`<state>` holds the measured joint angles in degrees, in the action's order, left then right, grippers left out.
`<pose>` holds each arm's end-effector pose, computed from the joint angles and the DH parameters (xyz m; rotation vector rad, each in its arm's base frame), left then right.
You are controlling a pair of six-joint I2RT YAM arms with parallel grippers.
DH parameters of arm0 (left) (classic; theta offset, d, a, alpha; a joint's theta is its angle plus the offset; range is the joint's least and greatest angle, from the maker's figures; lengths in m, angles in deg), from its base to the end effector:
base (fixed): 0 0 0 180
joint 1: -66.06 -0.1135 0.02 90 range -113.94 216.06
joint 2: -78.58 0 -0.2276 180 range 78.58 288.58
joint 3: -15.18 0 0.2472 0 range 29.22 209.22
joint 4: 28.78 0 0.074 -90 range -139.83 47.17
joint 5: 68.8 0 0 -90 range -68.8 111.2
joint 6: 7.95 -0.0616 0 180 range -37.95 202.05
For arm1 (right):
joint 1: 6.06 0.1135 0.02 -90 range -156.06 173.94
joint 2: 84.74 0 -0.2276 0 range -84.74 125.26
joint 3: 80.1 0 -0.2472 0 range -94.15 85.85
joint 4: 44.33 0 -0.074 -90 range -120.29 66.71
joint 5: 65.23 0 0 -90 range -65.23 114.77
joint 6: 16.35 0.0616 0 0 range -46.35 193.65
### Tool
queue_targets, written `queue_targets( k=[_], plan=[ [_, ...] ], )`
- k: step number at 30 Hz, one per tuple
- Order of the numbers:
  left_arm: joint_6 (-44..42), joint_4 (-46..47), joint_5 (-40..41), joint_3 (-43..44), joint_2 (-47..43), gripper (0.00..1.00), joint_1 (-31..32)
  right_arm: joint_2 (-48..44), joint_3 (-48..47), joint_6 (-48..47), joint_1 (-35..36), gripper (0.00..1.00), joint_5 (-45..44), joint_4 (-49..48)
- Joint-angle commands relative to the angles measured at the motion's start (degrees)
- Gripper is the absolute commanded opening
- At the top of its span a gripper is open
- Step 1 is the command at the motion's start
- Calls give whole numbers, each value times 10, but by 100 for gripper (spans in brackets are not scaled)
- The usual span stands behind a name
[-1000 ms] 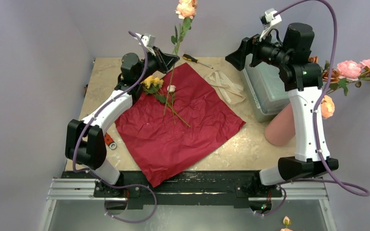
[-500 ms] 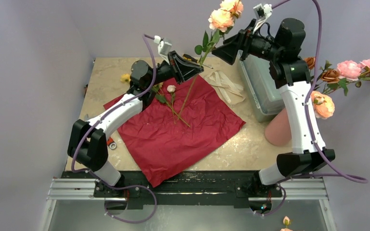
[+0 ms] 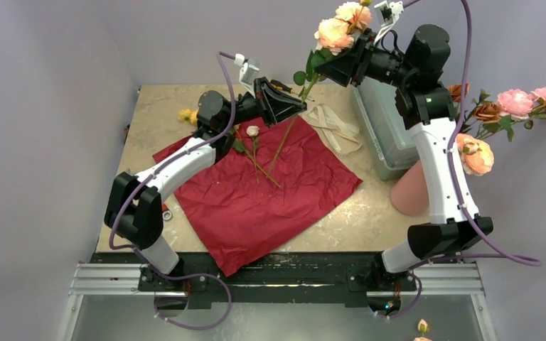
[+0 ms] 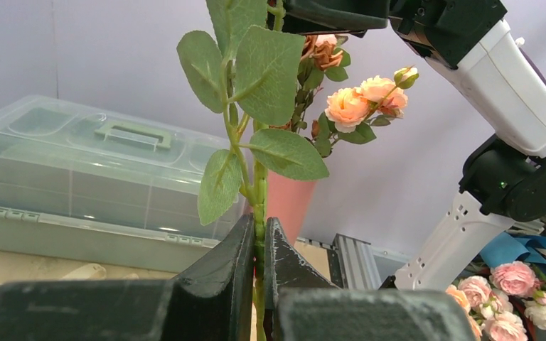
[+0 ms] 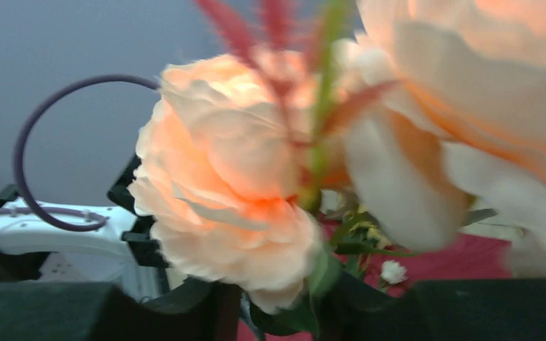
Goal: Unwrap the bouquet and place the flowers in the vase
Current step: Pick up the fake flower from the wrapping paper, then insert the fake flower into the vase.
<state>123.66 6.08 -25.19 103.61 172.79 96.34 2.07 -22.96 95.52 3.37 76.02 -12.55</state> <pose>0.3095 -0.2324 0.3722 0.6984 1.1899 -1.4999 0.3073 0.0997 0.4946 -0.5869 1.5201 1.0893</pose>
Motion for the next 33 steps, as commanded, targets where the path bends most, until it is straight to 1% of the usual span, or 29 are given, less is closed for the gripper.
queue_targets(
  k=[1, 2, 3, 4, 5, 6, 7, 8, 10, 11, 12, 14, 16, 20, 25, 28, 30, 33],
  plan=[
    [10, 36, -13, 26, 2, 0, 4, -2, -5, 20, 2, 21, 26, -33],
    [3, 25, -10, 26, 2, 0, 4, -3, -6, 17, 2, 6, 25, -30],
    [-6, 10, -8, 28, 3, 0, 4, -4, -7, 13, 2, 0, 23, -25],
    [-14, -3, -9, 30, 4, 0, 4, -6, -8, 9, 2, 0, 19, -19],
    [-23, -18, -7, 32, 5, 3, 4, -9, -9, 4, 2, 0, 15, -13],
    [-34, -38, -2, 35, 4, 12, 4, -13, -12, -5, 1, 0, 11, -3],
    [-43, -62, 1, 38, 4, 25, 4, -18, -14, -15, 1, 0, 5, 9],
    [-53, -79, 2, 40, 4, 42, 4, -23, -22, -25, 1, 0, -1, 22],
    [-74, -115, 1, 47, 2, 72, 1, -32, -40, -53, -3, 0, -19, 58],
    [-85, -129, 1, 47, -2, 81, 0, -37, -52, -68, -5, 0, -28, 77],
    [-93, -137, 4, 44, -4, 87, -3, -41, -64, -83, -8, 0, -39, 96],
    [-95, -144, 16, 37, -10, 96, -11, -54, -86, -115, -16, 0, -62, 131],
    [-86, -148, 21, 34, -8, 100, -22, -69, -105, -155, -25, 0, -88, 164],
    [-59, -151, 23, 32, 2, 100, -40, -96, -137, -229, -33, 0, -150, 236],
    [-71, -173, 17, 21, 3, 100, -43, -115, -177, -285, -38, 0, -202, 321],
    [-86, -193, 18, 9, -3, 100, -43, -105, -241, -318, -37, 0, -247, 374],
    [-95, -197, 18, -3, -11, 100, -43, -99, -273, -347, -37, 0, -281, 402],
    [-102, -196, 22, -22, -24, 100, -43, -99, -293, -382, -41, 0, -334, 423]
  ],
)
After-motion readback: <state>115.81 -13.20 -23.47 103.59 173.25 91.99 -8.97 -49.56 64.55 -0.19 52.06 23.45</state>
